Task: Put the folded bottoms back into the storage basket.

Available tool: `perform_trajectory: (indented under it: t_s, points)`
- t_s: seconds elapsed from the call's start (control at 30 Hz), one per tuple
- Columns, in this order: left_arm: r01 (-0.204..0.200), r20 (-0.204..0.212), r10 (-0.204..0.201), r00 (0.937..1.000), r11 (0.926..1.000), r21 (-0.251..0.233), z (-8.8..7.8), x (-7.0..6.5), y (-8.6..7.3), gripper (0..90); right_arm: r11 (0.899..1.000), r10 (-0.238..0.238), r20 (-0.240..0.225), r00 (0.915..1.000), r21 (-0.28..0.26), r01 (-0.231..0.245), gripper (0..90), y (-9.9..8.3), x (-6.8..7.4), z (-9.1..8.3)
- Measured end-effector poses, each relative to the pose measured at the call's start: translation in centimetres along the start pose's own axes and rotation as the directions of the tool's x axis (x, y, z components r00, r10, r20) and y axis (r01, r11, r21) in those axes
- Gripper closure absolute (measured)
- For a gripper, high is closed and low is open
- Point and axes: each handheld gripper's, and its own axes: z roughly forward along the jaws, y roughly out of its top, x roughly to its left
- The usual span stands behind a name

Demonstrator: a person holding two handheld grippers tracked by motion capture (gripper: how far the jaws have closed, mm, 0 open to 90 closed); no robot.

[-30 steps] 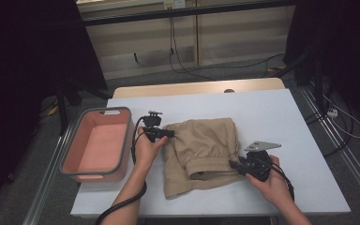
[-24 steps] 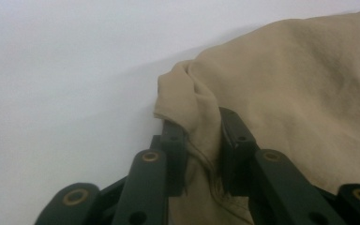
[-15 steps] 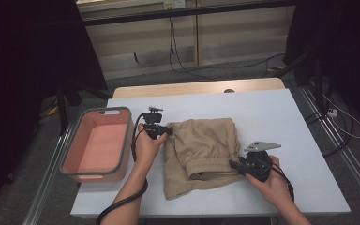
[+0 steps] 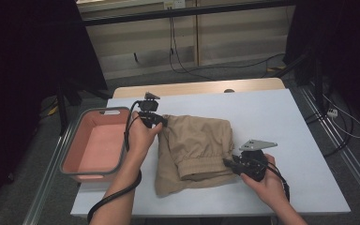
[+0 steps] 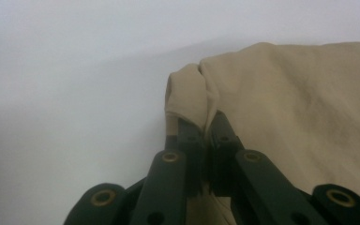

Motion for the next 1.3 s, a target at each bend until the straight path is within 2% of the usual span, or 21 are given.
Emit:
perform_trajectory:
  t_s: [0.2, 0.3, 0.43, 0.53, 0.7, 1.03, 1.3]
  points:
    - [-0.017, -0.042, 0.019, 0.9989, 0.9992, 0.036, -1.6, 0.0, 1.2, 86.3, 0.999, -0.035, -0.001, 0.9994, -0.028, 0.035, 72.4, 1.0, 1.3, 0.4]
    - [-0.012, -0.056, 0.014, 0.9983, 0.9989, 0.046, -2.2, 0.1, 1.7, 86.3, 0.999, -0.038, -0.011, 0.9992, -0.039, 0.038, 72.5, 1.4, 1.7, 0.6]
    - [-0.026, -0.07, 0.03, 0.9971, 0.9976, 0.064, -2.9, 0.3, 2.2, 86.4, 0.998, -0.034, -0.035, 0.9988, -0.051, 0.032, 72.6, 1.7, 2.0, 0.8]
    - [-0.026, -0.082, 0.031, 0.9962, 0.9975, 0.066, -3.5, 0.2, 2.6, 86.4, 0.998, -0.037, -0.036, 0.9987, -0.056, 0.035, 72.7, 2.0, 2.3, 0.9]
    - [-0.02, -0.095, 0.026, 0.9951, 0.9975, 0.068, -4.4, 0.1, 3.2, 86.5, 0.997, -0.045, -0.035, 0.9984, -0.069, 0.042, 72.9, 2.6, 3.0, 1.1]
    - [-0.033, -0.123, 0.044, 0.9914, 0.9958, 0.085, -5.9, -0.1, 4.2, 86.5, 0.995, -0.054, -0.047, 0.9974, -0.092, 0.049, 72.9, 3.3, 3.7, 1.3]
    - [-0.03, -0.127, 0.044, 0.991, 0.9939, 0.106, -6.9, -0.1, 5.0, 86.5, 0.993, -0.064, -0.046, 0.9969, -0.107, 0.059, 72.9, 4.0, 4.3, 1.2]
